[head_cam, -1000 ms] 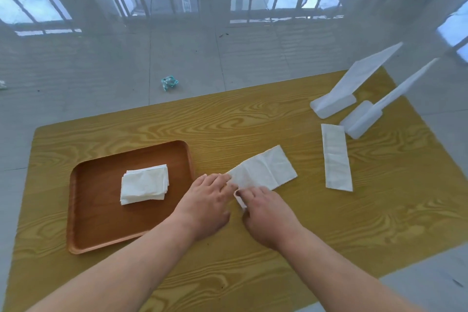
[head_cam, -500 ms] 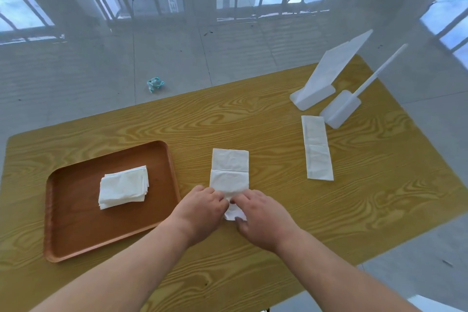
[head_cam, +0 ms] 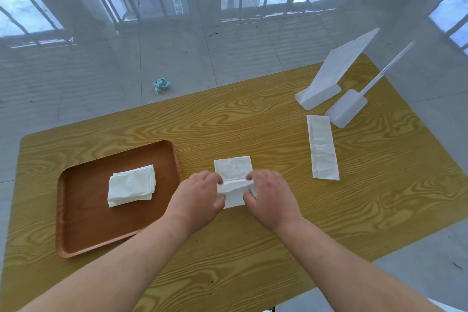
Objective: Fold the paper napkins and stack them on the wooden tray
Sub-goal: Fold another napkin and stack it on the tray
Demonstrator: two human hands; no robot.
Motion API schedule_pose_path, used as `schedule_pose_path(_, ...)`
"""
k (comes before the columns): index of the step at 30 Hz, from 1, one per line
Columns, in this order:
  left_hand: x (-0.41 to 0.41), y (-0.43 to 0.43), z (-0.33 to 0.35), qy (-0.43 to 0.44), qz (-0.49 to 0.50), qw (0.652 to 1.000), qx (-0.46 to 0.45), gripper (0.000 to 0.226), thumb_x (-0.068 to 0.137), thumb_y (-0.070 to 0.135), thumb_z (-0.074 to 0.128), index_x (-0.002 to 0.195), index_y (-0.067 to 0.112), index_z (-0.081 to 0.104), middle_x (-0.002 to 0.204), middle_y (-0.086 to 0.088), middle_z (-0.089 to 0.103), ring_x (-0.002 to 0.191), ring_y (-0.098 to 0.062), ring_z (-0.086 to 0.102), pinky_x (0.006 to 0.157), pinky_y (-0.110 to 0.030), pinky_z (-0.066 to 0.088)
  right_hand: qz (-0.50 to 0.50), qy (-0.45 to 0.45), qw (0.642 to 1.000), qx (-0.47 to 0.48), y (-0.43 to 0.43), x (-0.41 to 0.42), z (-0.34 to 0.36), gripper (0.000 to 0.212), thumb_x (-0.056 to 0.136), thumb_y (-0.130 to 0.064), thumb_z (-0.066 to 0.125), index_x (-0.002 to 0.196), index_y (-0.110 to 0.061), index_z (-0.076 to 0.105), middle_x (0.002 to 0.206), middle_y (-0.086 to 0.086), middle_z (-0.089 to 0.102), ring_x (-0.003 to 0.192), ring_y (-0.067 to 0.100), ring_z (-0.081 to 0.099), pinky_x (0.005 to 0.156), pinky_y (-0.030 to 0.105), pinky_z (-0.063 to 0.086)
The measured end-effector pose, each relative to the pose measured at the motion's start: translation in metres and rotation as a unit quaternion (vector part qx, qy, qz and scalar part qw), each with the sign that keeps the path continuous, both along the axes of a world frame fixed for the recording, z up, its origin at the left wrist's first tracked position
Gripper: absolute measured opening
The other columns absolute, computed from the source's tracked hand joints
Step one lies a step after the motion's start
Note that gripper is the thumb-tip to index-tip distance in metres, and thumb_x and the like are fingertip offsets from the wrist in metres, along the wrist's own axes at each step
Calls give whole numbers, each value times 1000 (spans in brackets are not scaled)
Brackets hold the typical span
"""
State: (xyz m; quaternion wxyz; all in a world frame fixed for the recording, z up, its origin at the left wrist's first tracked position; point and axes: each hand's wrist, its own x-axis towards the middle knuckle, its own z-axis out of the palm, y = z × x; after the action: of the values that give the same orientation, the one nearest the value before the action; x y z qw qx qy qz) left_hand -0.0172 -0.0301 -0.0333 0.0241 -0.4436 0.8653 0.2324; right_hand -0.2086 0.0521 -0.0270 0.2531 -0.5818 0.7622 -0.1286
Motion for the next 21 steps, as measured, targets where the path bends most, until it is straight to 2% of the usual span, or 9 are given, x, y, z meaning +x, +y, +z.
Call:
schedule_pose_path(2, 0, 1, -1, 9, 9, 999, -52, 48, 90, 47, 61, 129, 21, 53, 123, 3, 57, 113, -21, 55, 94, -39, 50, -27, 26, 999, -33, 0, -1, -1, 38, 95, -31, 56, 131, -18, 59, 121, -3, 62, 115, 21, 53, 100, 35, 43)
schedule_pose_path(5, -1, 7, -2, -10, -94, 991, -91, 43, 90, 50, 59, 123, 22, 59, 117, 2, 61, 109, -23, 57, 92, -40, 49, 17, 64, 997, -43, 5, -3, -3, 30, 93, -28, 58, 121, -20, 62, 114, -2, 63, 108, 22, 54, 97, 37, 46)
schedule_pose_path(8, -4, 11, -4, -58, -193, 974, -108, 42, 94, 54, 52, 120, 22, 61, 115, 1, 61, 103, -22, 56, 88, -39, 48, 103, 103, 989, -5, 12, -3, -9, 22, 94, -29, 54, 113, -24, 64, 108, -3, 61, 103, 21, 53, 94, 40, 49)
schedule_pose_path(12, -7, 14, -10, -109, -195, 969, -108, 48, 96, 56, 50, 128, 21, 56, 124, 0, 57, 109, -22, 52, 92, -39, 46, 154, 112, 981, 37, 16, -1, -17, 28, 96, -29, 54, 123, -24, 61, 117, -2, 58, 111, 22, 51, 99, 37, 46)
schedule_pose_path(14, -9, 13, -12, -122, -191, 968, -107, 51, 95, 57, 52, 130, 21, 53, 125, 0, 56, 111, -23, 52, 94, -39, 45, 163, 122, 978, 35, 13, 1, -19, 19, 100, -27, 49, 112, -22, 64, 111, -1, 59, 107, 23, 53, 95, 38, 46)
schedule_pose_path(17, -10, 13, -13, -135, -191, 968, -94, 52, 92, 58, 55, 129, 21, 52, 124, 1, 54, 111, -22, 52, 96, -40, 45, 177, 122, 976, 35, 10, 5, -19, 23, 104, -27, 43, 100, -20, 64, 104, 0, 61, 101, 22, 52, 92, 38, 46)
schedule_pose_path(21, -8, 13, -14, -137, -195, 967, -92, 37, 97, 47, 50, 121, 20, 57, 120, -1, 57, 105, -22, 56, 94, -40, 46, 186, 66, 980, 37, 9, 6, -16, 23, 99, -39, 50, 107, -22, 62, 106, -4, 60, 100, 18, 50, 93, 35, 46)
